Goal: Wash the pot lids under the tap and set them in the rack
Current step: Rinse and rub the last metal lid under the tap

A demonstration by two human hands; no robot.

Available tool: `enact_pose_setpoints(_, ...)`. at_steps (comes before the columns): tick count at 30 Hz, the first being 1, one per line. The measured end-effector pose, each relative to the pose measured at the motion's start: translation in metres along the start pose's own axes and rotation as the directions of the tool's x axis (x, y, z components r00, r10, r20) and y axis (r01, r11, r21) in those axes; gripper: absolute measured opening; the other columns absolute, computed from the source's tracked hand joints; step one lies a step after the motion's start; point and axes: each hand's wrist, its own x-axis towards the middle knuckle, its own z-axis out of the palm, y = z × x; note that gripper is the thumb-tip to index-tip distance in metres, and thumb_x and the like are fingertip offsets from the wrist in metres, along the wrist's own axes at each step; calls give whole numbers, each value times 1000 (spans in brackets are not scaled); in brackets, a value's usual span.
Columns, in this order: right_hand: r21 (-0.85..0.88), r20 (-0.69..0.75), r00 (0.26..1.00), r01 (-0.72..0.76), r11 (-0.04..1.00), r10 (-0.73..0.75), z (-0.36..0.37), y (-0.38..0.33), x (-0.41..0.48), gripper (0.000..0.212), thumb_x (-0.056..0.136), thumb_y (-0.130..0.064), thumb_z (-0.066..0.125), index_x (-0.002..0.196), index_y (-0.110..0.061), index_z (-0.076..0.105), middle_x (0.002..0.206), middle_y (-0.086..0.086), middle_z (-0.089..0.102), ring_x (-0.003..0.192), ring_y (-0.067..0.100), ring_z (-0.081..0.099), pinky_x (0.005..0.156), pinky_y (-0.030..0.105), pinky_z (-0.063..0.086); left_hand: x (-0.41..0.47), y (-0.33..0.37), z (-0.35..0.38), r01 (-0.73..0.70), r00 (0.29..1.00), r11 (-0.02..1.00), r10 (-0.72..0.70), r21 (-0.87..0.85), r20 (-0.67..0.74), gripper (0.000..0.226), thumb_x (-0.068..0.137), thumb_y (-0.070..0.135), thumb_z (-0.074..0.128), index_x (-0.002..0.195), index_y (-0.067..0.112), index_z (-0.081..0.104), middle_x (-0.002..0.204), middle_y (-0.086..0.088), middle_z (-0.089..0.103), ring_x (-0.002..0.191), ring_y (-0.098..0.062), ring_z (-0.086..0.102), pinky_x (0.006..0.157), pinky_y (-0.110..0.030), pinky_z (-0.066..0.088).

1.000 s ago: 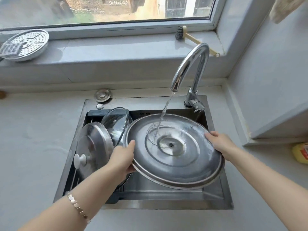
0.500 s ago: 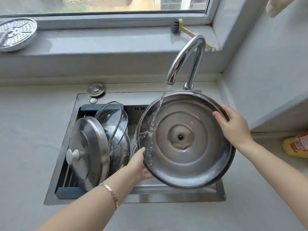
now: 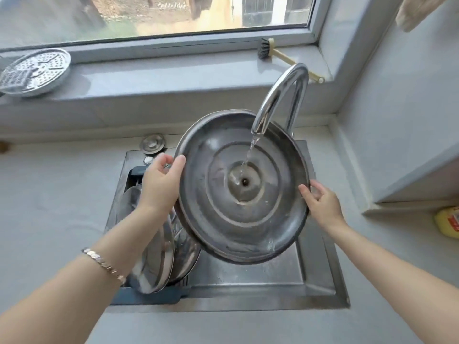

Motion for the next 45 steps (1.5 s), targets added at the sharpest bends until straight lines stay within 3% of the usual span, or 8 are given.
enact_pose_setpoints(3,-156,260,964,-23,988,64,27,-5,-13,38,92,-27,55,120,-1,57,77,7,61,63,13,61,52,12,48,7,17,-17,-65,997,986,72,155,-37,28,93,28,52,69,15,46,62,-8,47,57,-20,41,53,-26,36)
enact_pose_setpoints(6,-412,397,917,140,900,39,44,-13,-21,47,92,-30,51,133,-8,47,125,12,56,114,25,53,95,25,42,3,20,-25,-108,992,929,122,355,-19,27,93,28,51,72,10,51,59,-3,47,55,-20,42,54,-27,38)
enact_pose_setpoints(12,-77,713,665,390,918,-223,41,-79,-77,60,91,-51,43,144,-24,30,139,-1,45,126,10,44,109,31,33,-12,23,4,63,991,941,-98,331,92,26,89,18,48,66,11,37,60,-11,47,53,-28,65,64,-51,58)
enact_pose_setpoints(20,-91,563,794,335,938,-229,0,-89,-94,57,85,-49,55,137,-33,36,100,-16,57,100,6,62,91,26,48,-16,23,56,226,934,959,-263,171,241,16,63,27,47,57,15,39,66,-21,56,79,-47,67,73,-60,54)
enact_pose_setpoints(25,-407,423,800,587,700,-425,-22,-85,-84,35,93,-24,50,128,-22,50,91,5,70,84,32,63,65,34,42,-25,39,75,445,835,895,-421,14,355,12,81,14,51,81,2,50,84,-26,67,69,-39,70,73,-57,56)
enact_pose_setpoints(33,97,-178,982,77,992,-59,-62,-44,-15,21,93,-11,51,99,1,67,82,4,66,74,14,56,66,23,37,-16,-4,59,579,752,810,-575,93,322,46,99,32,37,136,5,39,126,-17,45,108,-33,53,81,-39,50)
enact_pose_setpoints(38,610,-26,927,-282,740,375,-70,-12,-1,21,93,-7,47,104,3,62,48,-10,64,55,9,59,59,22,51,-25,-34,52,646,714,750,-659,140,238,61,98,50,26,144,9,29,143,-16,39,120,-31,45,103,-45,36)
enact_pose_setpoints(45,692,357,766,-601,399,534,-17,9,-23,29,99,-16,34,85,-6,57,54,10,68,46,22,66,40,31,53,-8,-20,25,607,789,764,-545,-218,284,47,99,41,35,106,3,61,92,-17,66,76,-27,63,64,-34,54)
